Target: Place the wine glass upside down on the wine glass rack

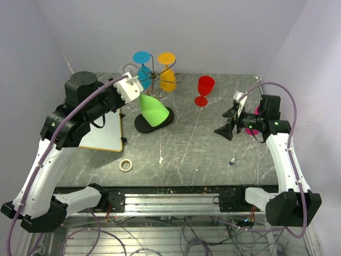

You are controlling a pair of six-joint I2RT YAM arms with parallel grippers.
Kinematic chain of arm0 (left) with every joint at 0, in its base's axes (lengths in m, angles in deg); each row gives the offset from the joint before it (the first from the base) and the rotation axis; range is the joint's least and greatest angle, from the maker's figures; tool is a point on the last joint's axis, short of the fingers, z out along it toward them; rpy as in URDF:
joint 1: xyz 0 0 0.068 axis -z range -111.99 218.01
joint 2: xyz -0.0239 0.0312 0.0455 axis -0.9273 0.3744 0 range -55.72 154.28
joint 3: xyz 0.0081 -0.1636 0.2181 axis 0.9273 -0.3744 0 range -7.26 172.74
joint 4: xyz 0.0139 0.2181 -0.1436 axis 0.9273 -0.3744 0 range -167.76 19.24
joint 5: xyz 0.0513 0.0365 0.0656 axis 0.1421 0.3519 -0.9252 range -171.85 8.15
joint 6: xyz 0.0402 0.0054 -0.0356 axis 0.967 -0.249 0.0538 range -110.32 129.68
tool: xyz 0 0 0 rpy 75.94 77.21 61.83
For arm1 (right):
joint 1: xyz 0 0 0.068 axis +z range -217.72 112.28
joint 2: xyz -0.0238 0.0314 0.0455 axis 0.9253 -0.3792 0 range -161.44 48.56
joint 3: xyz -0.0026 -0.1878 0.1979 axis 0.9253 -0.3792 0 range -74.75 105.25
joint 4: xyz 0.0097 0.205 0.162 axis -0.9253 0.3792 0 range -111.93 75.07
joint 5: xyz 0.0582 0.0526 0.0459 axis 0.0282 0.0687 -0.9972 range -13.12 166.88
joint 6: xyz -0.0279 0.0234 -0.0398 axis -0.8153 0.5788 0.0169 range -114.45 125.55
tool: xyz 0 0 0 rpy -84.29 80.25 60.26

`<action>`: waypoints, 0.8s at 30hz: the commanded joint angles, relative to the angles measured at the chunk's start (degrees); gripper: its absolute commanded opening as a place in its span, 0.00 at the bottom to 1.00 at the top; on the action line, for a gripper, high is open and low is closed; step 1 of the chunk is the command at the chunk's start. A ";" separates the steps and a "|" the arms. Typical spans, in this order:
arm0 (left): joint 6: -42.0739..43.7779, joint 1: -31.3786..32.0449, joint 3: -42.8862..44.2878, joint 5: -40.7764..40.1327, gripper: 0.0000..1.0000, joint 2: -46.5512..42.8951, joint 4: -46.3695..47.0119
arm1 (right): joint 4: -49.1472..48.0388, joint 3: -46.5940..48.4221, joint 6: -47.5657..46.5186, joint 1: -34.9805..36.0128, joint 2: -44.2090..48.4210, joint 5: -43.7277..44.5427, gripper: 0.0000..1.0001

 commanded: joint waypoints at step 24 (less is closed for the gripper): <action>29.84 2.04 -1.44 0.62 0.07 8.98 3.25 | -5.90 -3.42 3.02 0.08 3.49 -0.68 0.95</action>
